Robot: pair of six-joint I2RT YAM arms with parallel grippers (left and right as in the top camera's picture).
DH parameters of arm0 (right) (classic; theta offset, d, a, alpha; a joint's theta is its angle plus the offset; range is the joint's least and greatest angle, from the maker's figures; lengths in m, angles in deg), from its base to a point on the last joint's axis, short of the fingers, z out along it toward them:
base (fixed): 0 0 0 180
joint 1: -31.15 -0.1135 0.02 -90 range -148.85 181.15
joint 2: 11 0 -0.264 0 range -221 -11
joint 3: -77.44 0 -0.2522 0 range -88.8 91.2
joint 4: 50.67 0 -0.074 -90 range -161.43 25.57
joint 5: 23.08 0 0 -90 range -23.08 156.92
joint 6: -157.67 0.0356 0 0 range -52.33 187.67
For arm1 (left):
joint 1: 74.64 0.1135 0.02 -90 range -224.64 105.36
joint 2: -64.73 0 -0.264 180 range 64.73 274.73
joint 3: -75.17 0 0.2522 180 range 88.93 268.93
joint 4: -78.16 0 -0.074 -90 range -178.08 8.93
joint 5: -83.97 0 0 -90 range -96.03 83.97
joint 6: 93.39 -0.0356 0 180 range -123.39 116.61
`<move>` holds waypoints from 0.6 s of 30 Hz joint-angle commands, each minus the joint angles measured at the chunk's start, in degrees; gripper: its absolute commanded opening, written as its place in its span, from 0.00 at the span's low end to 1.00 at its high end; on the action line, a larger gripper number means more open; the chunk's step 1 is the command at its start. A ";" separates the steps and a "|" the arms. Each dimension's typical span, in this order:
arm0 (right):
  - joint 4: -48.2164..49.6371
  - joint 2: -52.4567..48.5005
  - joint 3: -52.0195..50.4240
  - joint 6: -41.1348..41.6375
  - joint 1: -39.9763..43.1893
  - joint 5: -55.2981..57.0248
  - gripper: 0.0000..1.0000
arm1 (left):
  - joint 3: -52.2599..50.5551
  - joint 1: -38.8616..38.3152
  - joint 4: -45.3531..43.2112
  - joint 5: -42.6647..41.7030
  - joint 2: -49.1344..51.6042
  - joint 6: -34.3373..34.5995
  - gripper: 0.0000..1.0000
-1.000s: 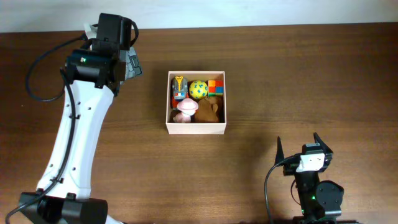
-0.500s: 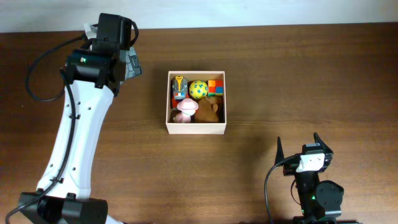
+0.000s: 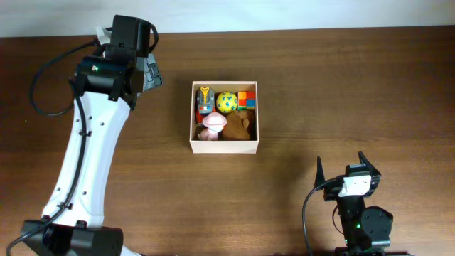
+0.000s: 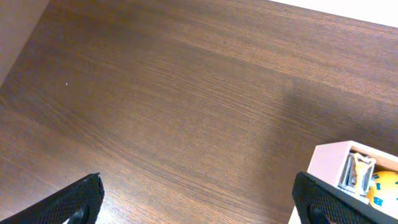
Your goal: Pack container
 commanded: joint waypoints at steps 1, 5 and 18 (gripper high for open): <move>-0.26 0.59 -0.35 -0.20 0.52 -0.13 0.99 | 0.11 0.07 0.04 -0.02 0.31 0.70 0.99; -0.26 0.59 -0.35 -0.20 0.52 -0.13 0.99 | 0.11 0.07 0.04 -0.02 0.31 0.70 0.99; -0.26 0.59 -0.35 -0.20 0.52 -0.13 0.99 | 0.11 0.15 -0.39 0.61 -2.97 0.68 0.99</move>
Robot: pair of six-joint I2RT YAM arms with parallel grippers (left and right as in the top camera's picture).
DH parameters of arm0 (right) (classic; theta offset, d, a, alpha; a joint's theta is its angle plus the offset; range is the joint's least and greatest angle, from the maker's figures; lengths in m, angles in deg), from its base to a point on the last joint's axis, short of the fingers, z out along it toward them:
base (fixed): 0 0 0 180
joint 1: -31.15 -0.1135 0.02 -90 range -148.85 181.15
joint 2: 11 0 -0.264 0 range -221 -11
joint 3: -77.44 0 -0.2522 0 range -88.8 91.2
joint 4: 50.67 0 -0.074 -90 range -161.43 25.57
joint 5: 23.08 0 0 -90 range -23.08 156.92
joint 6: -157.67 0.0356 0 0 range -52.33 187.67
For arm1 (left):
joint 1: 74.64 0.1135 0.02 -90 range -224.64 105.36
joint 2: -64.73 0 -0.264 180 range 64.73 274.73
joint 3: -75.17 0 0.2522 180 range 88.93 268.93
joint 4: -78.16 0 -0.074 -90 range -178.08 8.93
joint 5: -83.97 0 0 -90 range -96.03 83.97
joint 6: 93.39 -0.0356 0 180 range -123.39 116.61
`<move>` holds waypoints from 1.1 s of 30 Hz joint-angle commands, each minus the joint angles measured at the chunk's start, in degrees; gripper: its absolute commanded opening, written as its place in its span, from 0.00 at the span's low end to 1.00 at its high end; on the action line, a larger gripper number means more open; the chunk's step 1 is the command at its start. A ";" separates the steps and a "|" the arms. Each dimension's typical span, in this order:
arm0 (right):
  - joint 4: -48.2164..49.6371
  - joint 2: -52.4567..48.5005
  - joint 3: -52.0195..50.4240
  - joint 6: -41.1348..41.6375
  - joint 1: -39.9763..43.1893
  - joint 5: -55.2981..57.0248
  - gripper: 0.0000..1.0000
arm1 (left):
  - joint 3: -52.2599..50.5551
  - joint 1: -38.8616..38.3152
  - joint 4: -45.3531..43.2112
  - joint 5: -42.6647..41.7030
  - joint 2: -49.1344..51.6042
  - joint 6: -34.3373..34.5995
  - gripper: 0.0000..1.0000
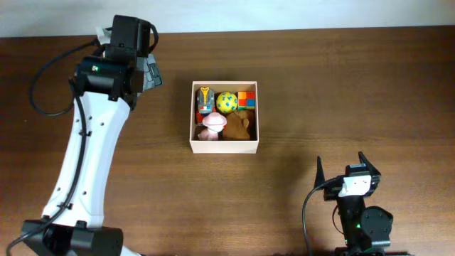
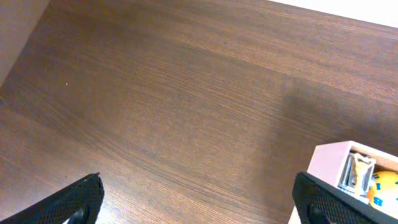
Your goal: Pack container
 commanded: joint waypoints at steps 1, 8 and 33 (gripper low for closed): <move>-0.26 0.59 -0.35 -0.17 0.52 -0.13 0.99 | 0.11 0.13 -0.55 0.59 -4.33 0.68 0.99; -0.26 0.59 -0.35 -0.17 0.52 -0.13 0.99 | 0.11 0.09 -2.78 0.46 -16.94 0.70 0.99; -0.26 0.59 -0.35 -0.17 0.52 -0.13 0.99 | -61.46 0.09 -52.81 -0.24 -59.36 0.70 0.99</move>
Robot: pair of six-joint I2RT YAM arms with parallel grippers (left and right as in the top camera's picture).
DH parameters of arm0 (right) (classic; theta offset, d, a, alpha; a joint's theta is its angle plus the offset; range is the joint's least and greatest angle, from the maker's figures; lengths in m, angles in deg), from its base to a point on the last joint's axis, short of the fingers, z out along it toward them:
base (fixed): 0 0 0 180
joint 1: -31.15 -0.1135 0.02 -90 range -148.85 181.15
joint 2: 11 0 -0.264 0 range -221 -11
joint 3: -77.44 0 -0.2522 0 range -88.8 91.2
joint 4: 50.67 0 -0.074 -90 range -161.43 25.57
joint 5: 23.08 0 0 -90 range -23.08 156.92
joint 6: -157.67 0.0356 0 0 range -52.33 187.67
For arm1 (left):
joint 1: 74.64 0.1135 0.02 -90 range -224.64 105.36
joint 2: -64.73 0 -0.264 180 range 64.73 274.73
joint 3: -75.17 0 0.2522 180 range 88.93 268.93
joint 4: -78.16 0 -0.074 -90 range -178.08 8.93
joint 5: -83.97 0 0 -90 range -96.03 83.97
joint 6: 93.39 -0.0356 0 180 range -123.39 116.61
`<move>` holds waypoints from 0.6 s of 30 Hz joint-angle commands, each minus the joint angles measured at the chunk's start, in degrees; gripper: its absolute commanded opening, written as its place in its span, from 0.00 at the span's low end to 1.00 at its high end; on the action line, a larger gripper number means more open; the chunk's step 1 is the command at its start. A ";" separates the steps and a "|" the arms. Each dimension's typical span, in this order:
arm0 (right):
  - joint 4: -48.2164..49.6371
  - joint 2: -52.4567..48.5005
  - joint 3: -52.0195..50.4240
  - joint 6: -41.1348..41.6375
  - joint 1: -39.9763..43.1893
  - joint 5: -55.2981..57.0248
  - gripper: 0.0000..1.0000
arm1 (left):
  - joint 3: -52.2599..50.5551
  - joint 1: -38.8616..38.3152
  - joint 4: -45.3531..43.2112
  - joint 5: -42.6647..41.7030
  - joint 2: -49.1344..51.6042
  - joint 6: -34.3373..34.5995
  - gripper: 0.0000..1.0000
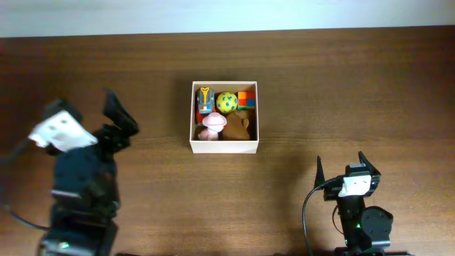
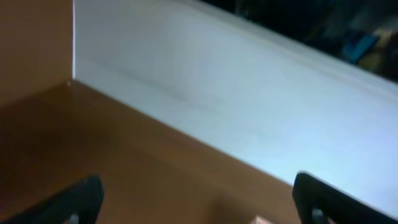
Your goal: Pack container
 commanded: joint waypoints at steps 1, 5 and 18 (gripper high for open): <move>-0.24 0.61 -0.35 -0.22 0.50 -0.13 0.99 | -9.46 0.09 -6.21 -0.46 -5.42 0.07 0.99; -0.24 0.61 -0.35 -0.22 0.50 -0.13 0.99 | -20.33 0.15 -14.21 -1.11 -11.28 0.07 0.99; -0.24 0.61 -0.35 -0.22 0.50 -0.13 0.99 | -38.60 4.63 -18.62 -6.08 -29.88 0.07 1.00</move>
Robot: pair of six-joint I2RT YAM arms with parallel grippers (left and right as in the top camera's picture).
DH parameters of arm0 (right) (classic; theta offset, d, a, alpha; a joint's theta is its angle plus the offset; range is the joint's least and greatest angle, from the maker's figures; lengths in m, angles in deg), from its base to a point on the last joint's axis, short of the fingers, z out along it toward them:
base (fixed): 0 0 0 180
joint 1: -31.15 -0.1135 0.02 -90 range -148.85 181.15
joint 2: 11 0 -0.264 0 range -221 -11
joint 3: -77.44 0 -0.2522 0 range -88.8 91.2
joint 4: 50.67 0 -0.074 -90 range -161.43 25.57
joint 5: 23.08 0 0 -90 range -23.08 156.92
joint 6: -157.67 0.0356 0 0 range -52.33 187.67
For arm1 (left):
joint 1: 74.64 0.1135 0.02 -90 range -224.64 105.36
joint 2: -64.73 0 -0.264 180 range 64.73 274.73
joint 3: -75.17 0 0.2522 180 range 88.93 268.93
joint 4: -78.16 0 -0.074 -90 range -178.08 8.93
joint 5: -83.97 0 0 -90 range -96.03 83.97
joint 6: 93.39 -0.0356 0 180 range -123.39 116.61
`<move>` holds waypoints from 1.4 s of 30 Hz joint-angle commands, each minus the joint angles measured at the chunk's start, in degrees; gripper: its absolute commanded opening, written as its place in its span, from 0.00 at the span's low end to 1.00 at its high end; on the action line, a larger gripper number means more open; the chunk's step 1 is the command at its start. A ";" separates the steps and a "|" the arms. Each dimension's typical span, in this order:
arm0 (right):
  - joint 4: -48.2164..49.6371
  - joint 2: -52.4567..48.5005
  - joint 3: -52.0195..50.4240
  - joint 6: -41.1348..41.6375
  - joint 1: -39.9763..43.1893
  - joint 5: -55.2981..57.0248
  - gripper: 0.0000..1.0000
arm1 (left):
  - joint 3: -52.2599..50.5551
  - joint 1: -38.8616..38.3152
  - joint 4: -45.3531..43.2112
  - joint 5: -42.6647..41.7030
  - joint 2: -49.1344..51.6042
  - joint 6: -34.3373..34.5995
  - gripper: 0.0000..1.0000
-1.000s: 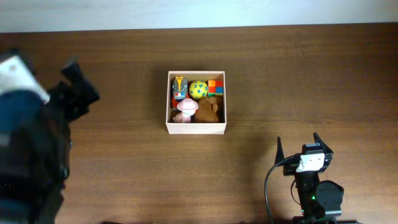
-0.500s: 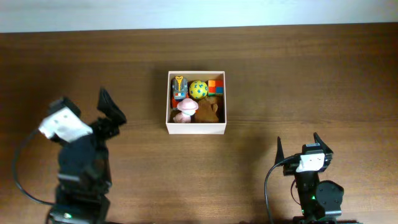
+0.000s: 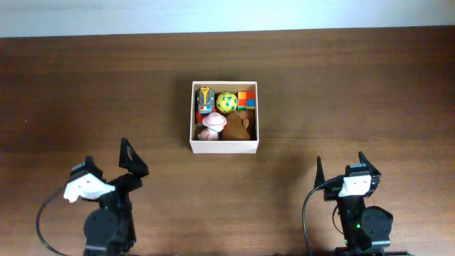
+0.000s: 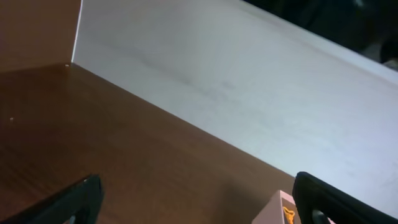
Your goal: Pack container
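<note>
A pale open box (image 3: 224, 148) stands mid-table. In it lie a yellow ball (image 3: 227, 102), an orange-and-red cube (image 3: 246, 98), a pink mushroom toy (image 3: 211, 125), a brown plush (image 3: 239, 127) and a small robot figure (image 3: 205, 99). My left gripper (image 3: 106, 156) is folded back near the front left edge, open and empty, well apart from the box. The left wrist view shows its fingers (image 4: 73, 200) spread over bare wood, with a corner of the box (image 4: 278, 210) at the lower right. My right gripper (image 3: 340, 159) stands open and empty at the front right.
The table is dark brown wood (image 3: 370, 85). A white wall (image 4: 249, 93) runs along its far edge. Both arm bases sit at the near edge, left (image 3: 106, 227) and right (image 3: 362, 224).
My left arm has drawn back from the left middle of the table to the front left edge. Its gripper is still open and empty. The box and right arm are unchanged.
At the two oldest moments my left arm was stretched out, its open gripper hanging far left of the filled box. Then it was pulled back to the left middle, and now it sits folded at the front edge. The box's contents and right arm stayed the same.
</note>
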 commanded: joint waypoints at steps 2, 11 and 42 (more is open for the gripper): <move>-0.26 0.59 -0.35 -0.17 0.46 -0.13 0.99 | -3.82 0.96 -0.28 -2.19 -5.40 0.07 0.99; -0.26 0.59 -0.35 -0.17 0.46 -0.13 0.99 | -7.74 0.96 -0.33 -2.43 -8.68 0.09 0.99; -0.26 0.59 -0.35 -0.17 0.46 -0.13 0.99 | -13.79 5.09 2.08 -9.64 -15.15 -6.23 0.99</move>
